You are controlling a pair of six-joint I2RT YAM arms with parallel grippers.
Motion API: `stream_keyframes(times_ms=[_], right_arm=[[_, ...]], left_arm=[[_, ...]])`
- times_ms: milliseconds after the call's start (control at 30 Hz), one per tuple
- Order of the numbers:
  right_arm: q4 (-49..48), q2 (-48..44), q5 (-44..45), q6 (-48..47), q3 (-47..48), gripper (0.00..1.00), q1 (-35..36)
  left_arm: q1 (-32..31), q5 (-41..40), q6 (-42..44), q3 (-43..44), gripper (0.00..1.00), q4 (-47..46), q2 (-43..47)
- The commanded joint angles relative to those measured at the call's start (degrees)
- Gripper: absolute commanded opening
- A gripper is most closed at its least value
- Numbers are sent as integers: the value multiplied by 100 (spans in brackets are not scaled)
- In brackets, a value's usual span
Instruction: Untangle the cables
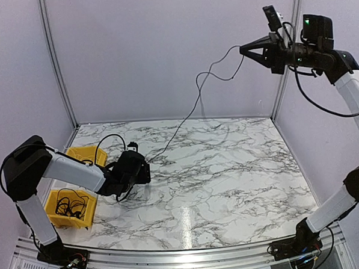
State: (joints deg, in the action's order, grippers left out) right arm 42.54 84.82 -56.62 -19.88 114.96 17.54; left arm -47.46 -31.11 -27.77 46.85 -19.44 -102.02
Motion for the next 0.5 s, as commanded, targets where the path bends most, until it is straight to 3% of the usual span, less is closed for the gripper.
stream_keyframes(times_ms=[0, 300, 467], right_arm=[[-521, 1, -109, 408, -55, 0, -92], [-977, -36, 54, 503, -1081, 0, -108], [-1186, -53, 125, 787, -744, 0, -500]], left_arm=[[19, -48, -27, -49, 76, -16, -48], [24, 137, 339, -208, 76, -16, 398], [18, 83, 443, -412, 76, -16, 485]])
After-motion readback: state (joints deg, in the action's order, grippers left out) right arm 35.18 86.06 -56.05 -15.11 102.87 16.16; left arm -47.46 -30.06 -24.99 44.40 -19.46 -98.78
